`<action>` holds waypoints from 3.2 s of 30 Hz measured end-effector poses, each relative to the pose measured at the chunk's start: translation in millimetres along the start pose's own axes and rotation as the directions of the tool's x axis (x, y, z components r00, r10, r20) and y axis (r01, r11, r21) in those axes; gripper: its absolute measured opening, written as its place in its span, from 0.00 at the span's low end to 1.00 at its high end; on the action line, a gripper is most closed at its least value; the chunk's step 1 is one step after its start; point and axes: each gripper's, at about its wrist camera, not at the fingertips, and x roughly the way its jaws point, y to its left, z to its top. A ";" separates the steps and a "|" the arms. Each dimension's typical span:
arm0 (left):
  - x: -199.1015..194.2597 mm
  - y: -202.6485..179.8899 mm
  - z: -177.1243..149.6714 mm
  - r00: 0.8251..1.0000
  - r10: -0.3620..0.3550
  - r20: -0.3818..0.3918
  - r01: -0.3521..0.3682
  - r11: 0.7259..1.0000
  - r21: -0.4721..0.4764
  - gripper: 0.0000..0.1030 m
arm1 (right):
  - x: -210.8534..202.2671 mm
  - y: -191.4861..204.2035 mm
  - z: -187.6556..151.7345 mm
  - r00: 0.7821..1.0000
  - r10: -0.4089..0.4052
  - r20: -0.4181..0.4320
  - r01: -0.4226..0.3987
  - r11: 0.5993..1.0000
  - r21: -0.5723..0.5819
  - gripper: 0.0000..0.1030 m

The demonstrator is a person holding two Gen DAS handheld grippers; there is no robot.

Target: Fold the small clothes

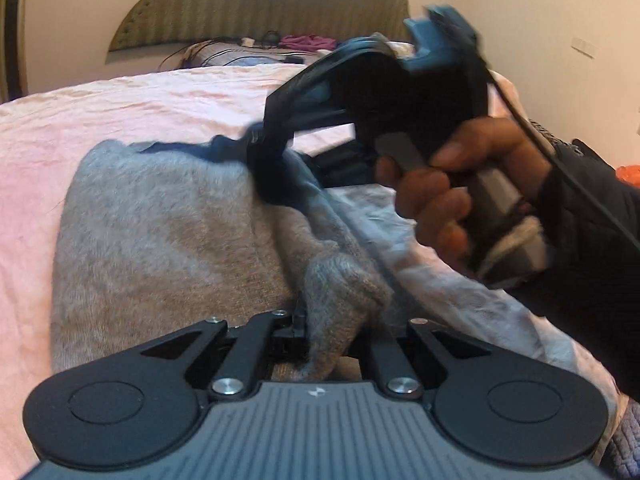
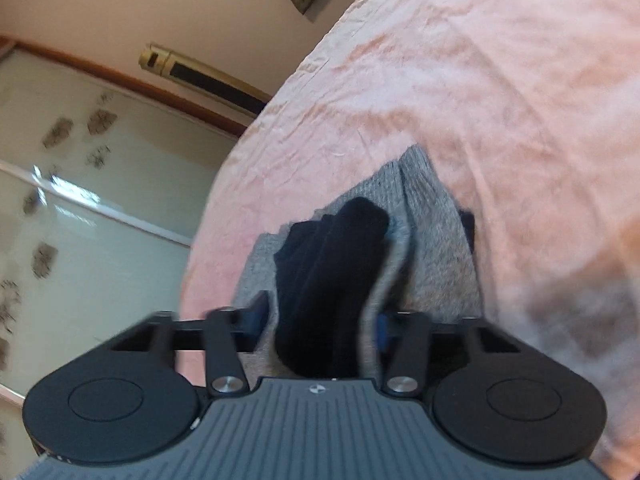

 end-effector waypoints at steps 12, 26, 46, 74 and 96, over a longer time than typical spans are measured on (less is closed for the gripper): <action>-46.7 60.3 1.3 0.957 -0.281 0.068 0.288 0.944 -0.160 0.61 | -62.8 -31.3 -7.5 0.981 0.000 0.194 -0.001 1.000 0.004 1.00; 38.6 228.8 30.3 0.960 -0.219 0.172 0.278 0.691 -0.668 0.91 | -10.9 -24.0 -2.3 0.995 -0.032 0.094 0.036 0.999 -0.034 0.87; -12.6 274.9 61.6 0.992 0.124 -0.020 -0.117 0.862 -0.494 0.58 | 55.5 43.8 4.2 0.997 -0.038 0.061 0.037 0.999 0.009 0.79; -102.7 178.3 -0.8 0.970 0.181 0.161 -0.141 0.962 -0.233 0.64 | 9.2 61.2 -5.4 0.994 0.014 0.109 -0.001 0.993 -0.116 0.74; -67.1 158.5 6.7 0.975 0.148 0.165 -0.122 0.980 -0.156 0.80 | 41.3 78.6 7.6 0.983 -0.063 0.172 0.095 0.978 -0.184 0.24</action>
